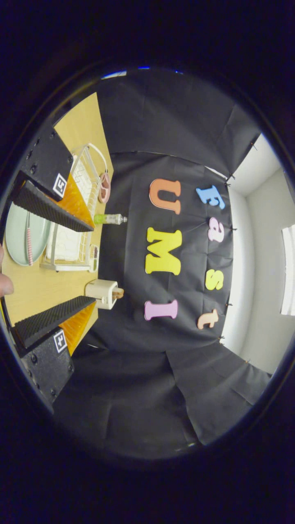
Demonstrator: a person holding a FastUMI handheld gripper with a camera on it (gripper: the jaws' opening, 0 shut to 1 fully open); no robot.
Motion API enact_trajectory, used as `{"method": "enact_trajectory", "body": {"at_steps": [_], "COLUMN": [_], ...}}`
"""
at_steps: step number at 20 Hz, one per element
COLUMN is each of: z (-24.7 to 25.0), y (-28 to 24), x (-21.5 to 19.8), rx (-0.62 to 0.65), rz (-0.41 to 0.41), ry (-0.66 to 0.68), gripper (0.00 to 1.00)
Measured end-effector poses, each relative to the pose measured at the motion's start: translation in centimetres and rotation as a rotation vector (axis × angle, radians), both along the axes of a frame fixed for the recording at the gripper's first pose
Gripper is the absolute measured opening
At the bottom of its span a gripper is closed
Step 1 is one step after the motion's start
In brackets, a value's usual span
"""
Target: Take the plate from the dish rack, then take the spoon from the basket and place it into the plate.
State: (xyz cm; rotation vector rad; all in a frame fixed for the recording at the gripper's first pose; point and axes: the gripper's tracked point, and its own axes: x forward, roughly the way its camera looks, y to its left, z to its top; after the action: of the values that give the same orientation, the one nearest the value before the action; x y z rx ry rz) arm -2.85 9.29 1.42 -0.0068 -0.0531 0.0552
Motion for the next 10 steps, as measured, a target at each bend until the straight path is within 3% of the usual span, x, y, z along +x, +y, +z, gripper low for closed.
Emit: {"method": "enact_trajectory", "body": {"at_steps": [10], "z": [-1.0], "y": [0.17], "x": [-0.56], "rx": [0.031], "rz": [0.028], "ry": [-0.01], "gripper": [1.0]}}
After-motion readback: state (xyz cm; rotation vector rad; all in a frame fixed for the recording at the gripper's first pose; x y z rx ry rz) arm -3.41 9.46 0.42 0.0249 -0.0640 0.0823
